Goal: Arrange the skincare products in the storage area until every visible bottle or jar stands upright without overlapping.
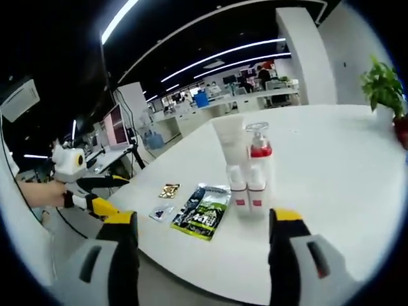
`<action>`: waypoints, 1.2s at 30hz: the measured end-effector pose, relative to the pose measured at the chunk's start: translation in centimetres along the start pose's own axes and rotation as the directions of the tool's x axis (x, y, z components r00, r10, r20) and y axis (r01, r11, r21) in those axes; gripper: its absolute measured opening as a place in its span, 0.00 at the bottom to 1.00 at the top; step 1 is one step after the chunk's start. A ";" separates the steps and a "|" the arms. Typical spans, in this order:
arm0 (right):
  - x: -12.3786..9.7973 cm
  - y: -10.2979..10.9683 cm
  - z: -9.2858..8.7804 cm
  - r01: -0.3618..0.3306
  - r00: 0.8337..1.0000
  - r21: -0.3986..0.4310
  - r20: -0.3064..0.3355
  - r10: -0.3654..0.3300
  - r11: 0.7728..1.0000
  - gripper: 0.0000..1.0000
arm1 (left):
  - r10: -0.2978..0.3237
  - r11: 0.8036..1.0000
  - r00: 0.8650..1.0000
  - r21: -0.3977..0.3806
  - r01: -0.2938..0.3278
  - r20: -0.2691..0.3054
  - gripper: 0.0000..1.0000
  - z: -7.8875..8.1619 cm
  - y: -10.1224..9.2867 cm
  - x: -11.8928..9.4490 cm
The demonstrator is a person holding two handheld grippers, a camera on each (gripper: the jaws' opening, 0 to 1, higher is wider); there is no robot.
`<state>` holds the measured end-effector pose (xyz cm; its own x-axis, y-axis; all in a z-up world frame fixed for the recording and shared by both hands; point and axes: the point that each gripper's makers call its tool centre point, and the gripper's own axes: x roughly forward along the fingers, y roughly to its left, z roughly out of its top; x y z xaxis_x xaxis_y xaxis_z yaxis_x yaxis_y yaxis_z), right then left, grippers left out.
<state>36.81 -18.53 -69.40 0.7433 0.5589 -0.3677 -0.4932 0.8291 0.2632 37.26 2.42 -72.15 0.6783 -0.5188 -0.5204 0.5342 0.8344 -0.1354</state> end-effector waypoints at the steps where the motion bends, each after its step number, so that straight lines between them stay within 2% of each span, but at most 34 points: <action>1: 0.0 0.0 0.0 0.000 1.000 -0.002 -0.001 0.000 1.000 0.85 | 0.002 1.000 1.000 -0.001 -0.002 -0.006 0.95 -0.1 0.0 0.0; 8: 0.0 0.0 -0.1 -0.001 1.000 -0.010 -0.007 0.001 1.000 0.85 | 0.023 1.000 0.998 0.015 -0.022 -0.057 0.92 -0.8 -0.1 0.2; 21: 0.1 0.1 -0.2 -0.004 1.000 -0.025 -0.011 0.003 1.000 0.84 | 0.064 0.998 0.989 -0.001 -0.065 -0.135 0.88 -2.0 0.6 0.7; 25: 0.1 0.1 -0.2 -0.005 1.000 -0.023 -0.010 0.005 1.000 0.84 | 0.093 0.995 0.980 -0.014 -0.097 -0.175 0.87 -2.4 1.3 1.5; 32: 0.1 0.1 -0.1 -0.004 1.000 -0.027 -0.007 0.004 1.000 0.84 | 0.144 0.989 0.958 -0.007 -0.150 -0.250 0.84 -3.4 2.2 2.5; 36: 0.1 0.1 -0.1 -0.005 1.000 -0.028 -0.006 0.004 1.000 0.84 | 0.148 0.987 0.947 -0.013 -0.158 -0.287 0.78 -4.2 2.3 3.3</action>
<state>36.80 -18.39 -69.46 0.7386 0.5626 -0.3715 -0.5092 0.8266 0.2395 38.62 3.39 -77.73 0.5762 -0.3144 -0.7544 0.4136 0.9083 -0.0627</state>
